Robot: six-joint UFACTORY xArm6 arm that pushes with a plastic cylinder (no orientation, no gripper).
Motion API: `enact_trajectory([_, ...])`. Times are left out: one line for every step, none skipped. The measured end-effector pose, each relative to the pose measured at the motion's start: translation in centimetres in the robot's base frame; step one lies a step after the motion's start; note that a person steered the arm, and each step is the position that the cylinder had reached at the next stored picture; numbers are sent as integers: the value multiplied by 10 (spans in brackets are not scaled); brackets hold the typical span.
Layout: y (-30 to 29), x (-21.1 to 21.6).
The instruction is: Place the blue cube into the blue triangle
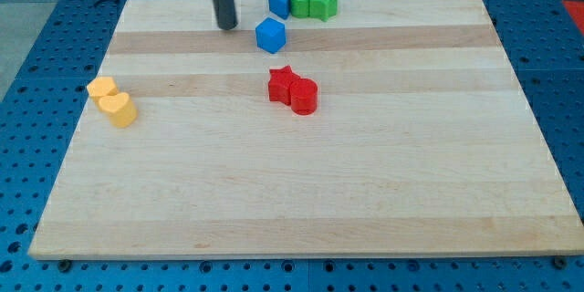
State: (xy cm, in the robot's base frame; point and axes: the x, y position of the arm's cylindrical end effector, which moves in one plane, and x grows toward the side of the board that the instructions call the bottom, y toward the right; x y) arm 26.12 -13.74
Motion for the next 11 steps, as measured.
enact_trajectory([-21,25])
enact_trajectory([-1,54])
enact_trajectory([67,56])
enact_trajectory([146,42])
enact_trajectory([177,40])
enact_trajectory([152,50])
enact_trajectory([124,50])
enact_trajectory([112,48])
enact_trajectory([112,30])
enact_trajectory([112,21])
enact_trajectory([104,46])
